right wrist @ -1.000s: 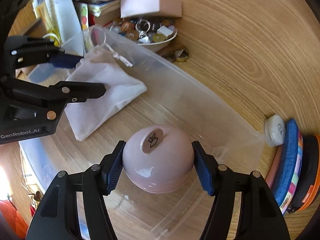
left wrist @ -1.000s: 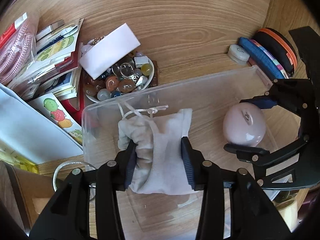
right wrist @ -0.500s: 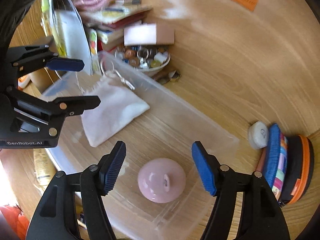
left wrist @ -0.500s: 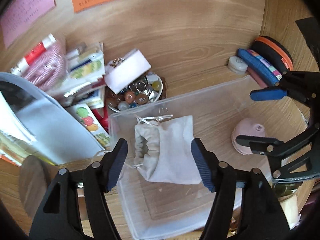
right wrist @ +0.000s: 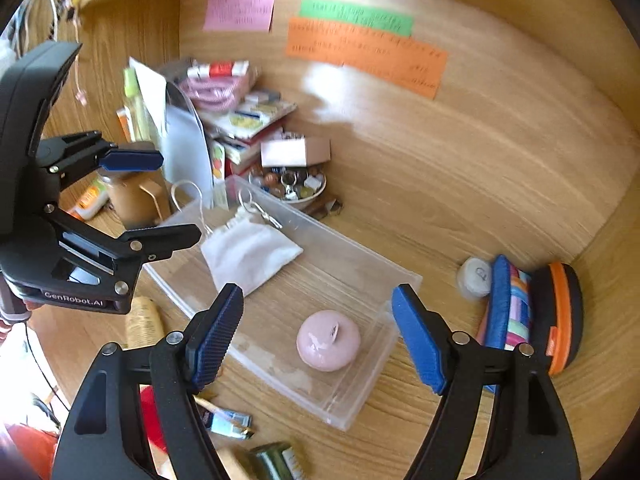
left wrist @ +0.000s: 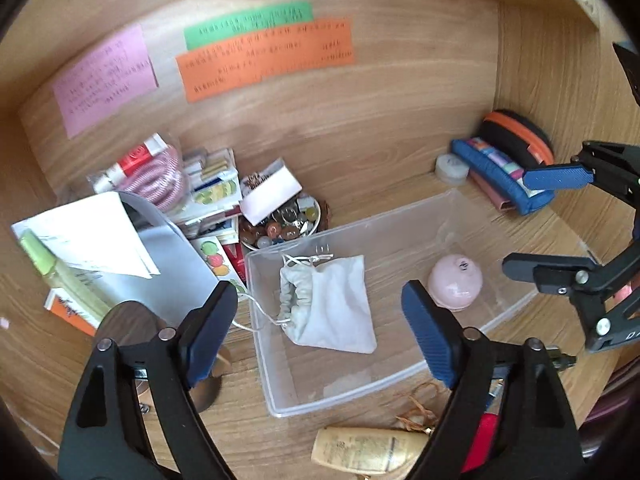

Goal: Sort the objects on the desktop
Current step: 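Withdraw both grippers from the box toward the items on the desk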

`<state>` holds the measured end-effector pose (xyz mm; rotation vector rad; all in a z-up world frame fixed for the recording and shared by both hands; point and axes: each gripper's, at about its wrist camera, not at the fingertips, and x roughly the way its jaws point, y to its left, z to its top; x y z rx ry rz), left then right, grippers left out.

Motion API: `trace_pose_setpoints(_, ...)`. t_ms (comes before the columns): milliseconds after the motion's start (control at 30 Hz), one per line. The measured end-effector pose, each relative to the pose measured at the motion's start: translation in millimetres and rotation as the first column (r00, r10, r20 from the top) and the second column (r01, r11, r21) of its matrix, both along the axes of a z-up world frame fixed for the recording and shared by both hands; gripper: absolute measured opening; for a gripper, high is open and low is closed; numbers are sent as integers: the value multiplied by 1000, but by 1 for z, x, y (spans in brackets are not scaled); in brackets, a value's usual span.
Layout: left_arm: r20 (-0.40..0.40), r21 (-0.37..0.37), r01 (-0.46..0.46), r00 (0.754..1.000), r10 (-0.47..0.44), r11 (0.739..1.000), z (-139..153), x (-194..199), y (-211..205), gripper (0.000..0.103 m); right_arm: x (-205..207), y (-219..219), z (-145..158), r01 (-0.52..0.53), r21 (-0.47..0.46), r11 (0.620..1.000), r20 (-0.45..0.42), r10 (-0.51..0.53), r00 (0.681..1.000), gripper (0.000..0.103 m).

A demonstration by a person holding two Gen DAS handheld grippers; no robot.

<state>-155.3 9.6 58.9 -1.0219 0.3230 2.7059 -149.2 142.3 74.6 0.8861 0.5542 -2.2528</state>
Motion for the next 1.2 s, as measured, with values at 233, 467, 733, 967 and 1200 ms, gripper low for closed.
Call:
trace_pose_setpoints(233,-80,25,-20,997,22,1000,20,41,-7,92,30,31,22,19,-103,995,-57,-25,998,79)
trace_pose_setpoints(467,-120,70,-25,992,33,997,27,77,-19,94,53,61,22,48,-167,985,-85,-63,994,82)
trace_pose_setpoints(733,-88,112,-34,995,44,993,5,97,-25,94,69,87,-1,87,-184,979,-69,-101,992,82)
trace_pose_setpoints(967,13,144,-31,999,30,989,-38,101,-15,94,81,106,-31,109,-169,980,-40,-118,992,82)
trace_pose_setpoints(1200,106,157,-29,994,13,987,-75,100,1,94,76,120,-63,122,-163,979,36,-118,992,82)
